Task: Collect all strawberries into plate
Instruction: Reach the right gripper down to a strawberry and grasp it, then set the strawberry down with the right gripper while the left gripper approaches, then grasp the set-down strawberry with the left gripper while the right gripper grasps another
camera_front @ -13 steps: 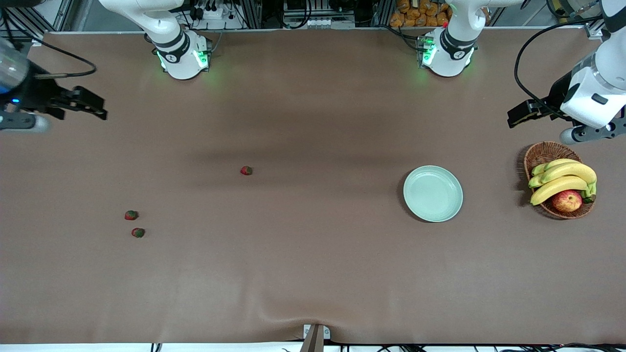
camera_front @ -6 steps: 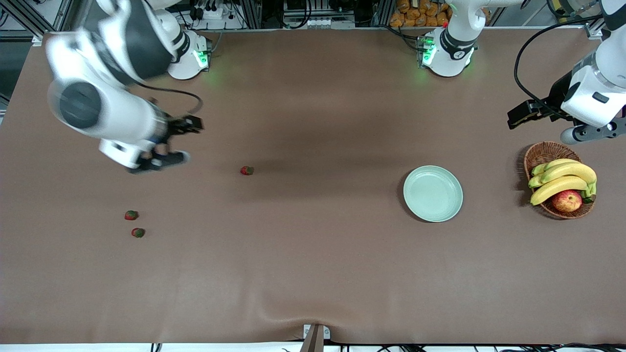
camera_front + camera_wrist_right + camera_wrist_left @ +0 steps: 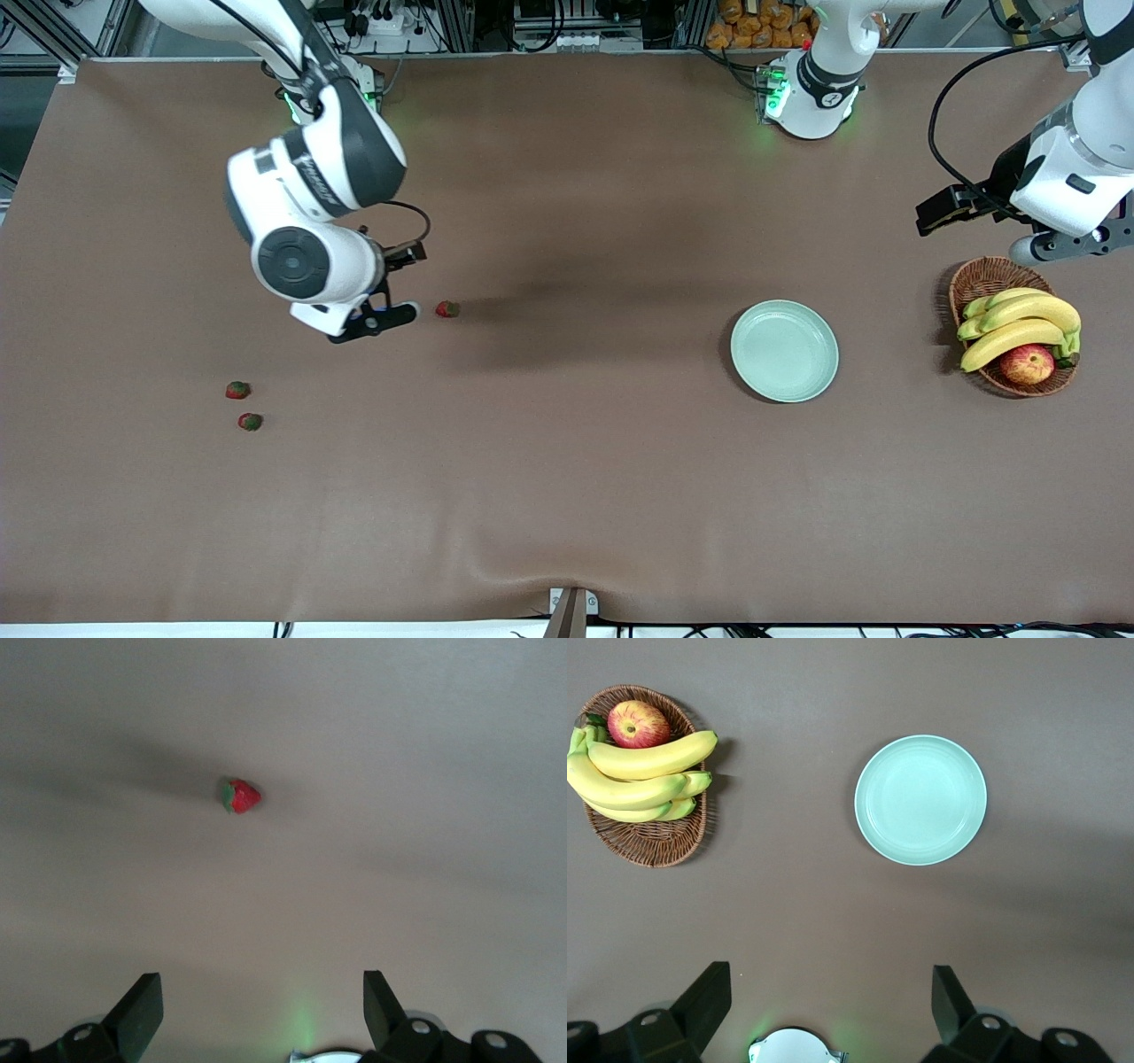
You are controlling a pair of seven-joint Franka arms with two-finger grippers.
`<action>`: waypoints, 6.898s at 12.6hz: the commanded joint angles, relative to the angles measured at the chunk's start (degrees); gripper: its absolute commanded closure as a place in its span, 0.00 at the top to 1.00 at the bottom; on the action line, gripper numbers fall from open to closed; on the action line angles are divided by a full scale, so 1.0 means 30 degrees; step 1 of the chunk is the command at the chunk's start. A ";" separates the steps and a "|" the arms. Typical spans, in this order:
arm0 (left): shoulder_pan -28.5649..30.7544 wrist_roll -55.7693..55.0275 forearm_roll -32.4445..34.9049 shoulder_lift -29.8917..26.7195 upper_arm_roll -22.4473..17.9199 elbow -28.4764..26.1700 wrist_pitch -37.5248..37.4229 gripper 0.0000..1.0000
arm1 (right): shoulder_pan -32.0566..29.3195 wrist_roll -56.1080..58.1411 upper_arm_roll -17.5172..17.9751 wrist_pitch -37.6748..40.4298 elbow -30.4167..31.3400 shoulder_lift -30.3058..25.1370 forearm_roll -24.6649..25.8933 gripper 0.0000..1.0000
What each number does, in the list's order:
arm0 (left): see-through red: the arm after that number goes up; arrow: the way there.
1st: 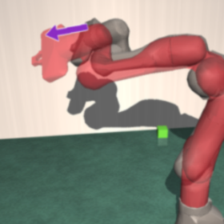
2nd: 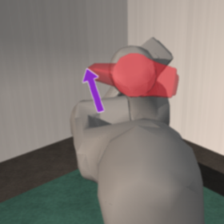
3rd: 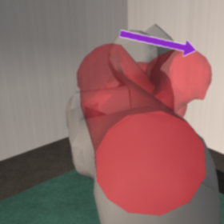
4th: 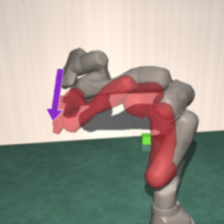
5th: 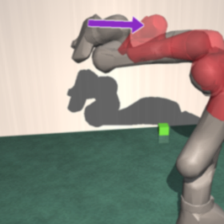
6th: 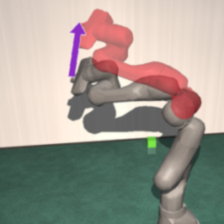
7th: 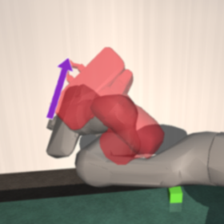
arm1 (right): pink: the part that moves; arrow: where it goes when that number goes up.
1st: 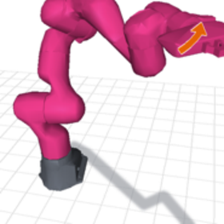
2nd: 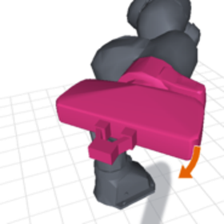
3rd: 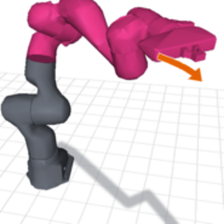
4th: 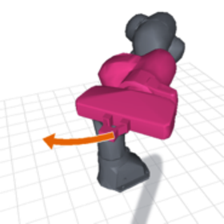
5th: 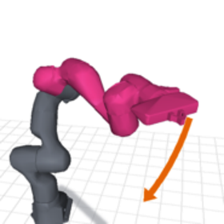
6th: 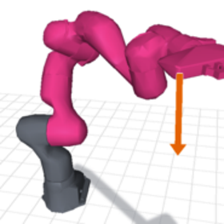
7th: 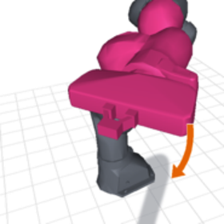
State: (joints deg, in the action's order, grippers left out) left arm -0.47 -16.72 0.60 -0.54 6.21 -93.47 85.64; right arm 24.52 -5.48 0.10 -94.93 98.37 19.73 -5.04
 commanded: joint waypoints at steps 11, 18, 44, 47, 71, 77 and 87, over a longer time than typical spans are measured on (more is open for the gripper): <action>0.0186 0.0506 -0.0407 -0.0172 0.0041 -0.0893 0.0749 1.00 | 0.1965 -0.3797 -0.0237 -1.1592 0.5116 0.2447 -0.0224 1.00; 0.0185 0.0506 -0.0407 -0.0172 0.0041 -0.1245 0.0984 1.00 | 0.1699 -0.4939 -0.0237 -1.2561 0.5706 0.2945 -0.0253 1.00; 0.0127 0.0506 -0.0407 -0.0172 0.0041 -0.2065 0.1509 1.00 | 0.3689 -0.5291 -0.0061 -1.2768 0.2226 0.3295 -0.3913 0.28; 0.0127 0.0506 -0.0407 -0.0143 0.0041 -0.2183 0.1598 1.00 | 0.5210 -0.6687 -0.0090 -1.3441 -0.0787 0.5487 -0.5465 0.28; -0.0486 -0.2002 -0.1051 0.4390 0.3025 -0.2568 0.7165 1.00 | 0.5830 -0.7414 -0.6374 -0.9618 -0.5808 0.7780 -0.4501 1.00; -0.3709 -1.3679 -0.0788 0.7030 0.3146 -0.2652 0.9094 1.00 | 0.2413 -0.0031 -1.0460 -0.6735 -0.5486 0.7809 -0.4501 1.00; -0.5964 -2.8576 -0.0788 1.0929 0.3146 -0.2622 1.5625 1.00 | -0.1933 1.0488 -1.0023 -0.8811 -0.4196 0.8394 -0.4794 1.00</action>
State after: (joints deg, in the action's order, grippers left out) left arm -16.39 -97.03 -1.57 30.70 15.89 -102.41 129.94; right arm 18.85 20.18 -30.69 -119.46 84.82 45.25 -19.28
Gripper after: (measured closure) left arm 0.000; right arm 0.000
